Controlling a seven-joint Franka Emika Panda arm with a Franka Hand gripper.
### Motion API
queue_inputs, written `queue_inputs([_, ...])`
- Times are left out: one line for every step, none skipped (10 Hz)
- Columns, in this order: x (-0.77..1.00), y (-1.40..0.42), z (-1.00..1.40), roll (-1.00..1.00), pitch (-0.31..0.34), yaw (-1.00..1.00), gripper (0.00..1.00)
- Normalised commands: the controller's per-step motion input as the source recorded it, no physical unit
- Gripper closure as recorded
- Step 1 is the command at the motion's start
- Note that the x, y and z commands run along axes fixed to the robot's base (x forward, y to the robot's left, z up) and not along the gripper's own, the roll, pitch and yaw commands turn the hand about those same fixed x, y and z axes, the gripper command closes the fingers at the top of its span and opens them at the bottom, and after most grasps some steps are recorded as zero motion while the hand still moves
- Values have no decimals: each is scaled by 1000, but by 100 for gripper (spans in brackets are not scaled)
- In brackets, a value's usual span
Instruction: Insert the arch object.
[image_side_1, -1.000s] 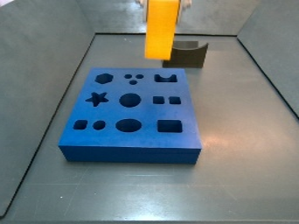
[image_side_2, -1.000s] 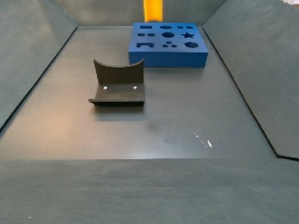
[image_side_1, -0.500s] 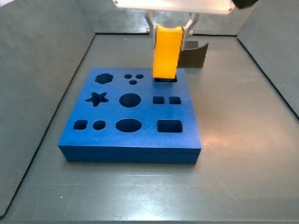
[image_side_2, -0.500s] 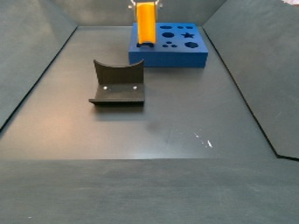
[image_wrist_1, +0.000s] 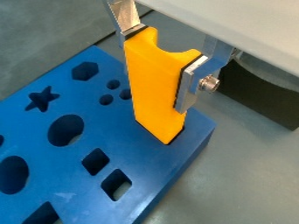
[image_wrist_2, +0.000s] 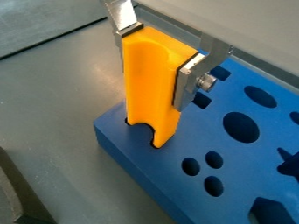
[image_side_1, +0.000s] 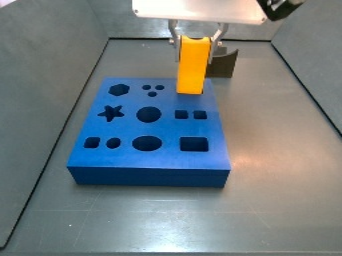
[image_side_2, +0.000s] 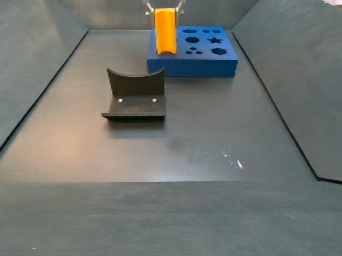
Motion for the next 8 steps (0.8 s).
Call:
queue_inputs([123, 0, -620, 90, 0, -131, 100])
queue_inputs([0, 0, -786, 89, -119, -71, 100])
queue_inputs([-51, 0, -854, 69, -194, -20, 100])
queue_inputs([-97, 9, -806, 79, -219, 0, 100])
queue_inputs([-171, 131, -726, 76, -267, 200, 100])
queue_inputs([-94, 194, -626, 9, -183, 177, 100])
queue_inputs([0, 149, -246, -171, -119, -31, 100])
queue_inputs([0, 97, -109, -127, -63, 0, 100])
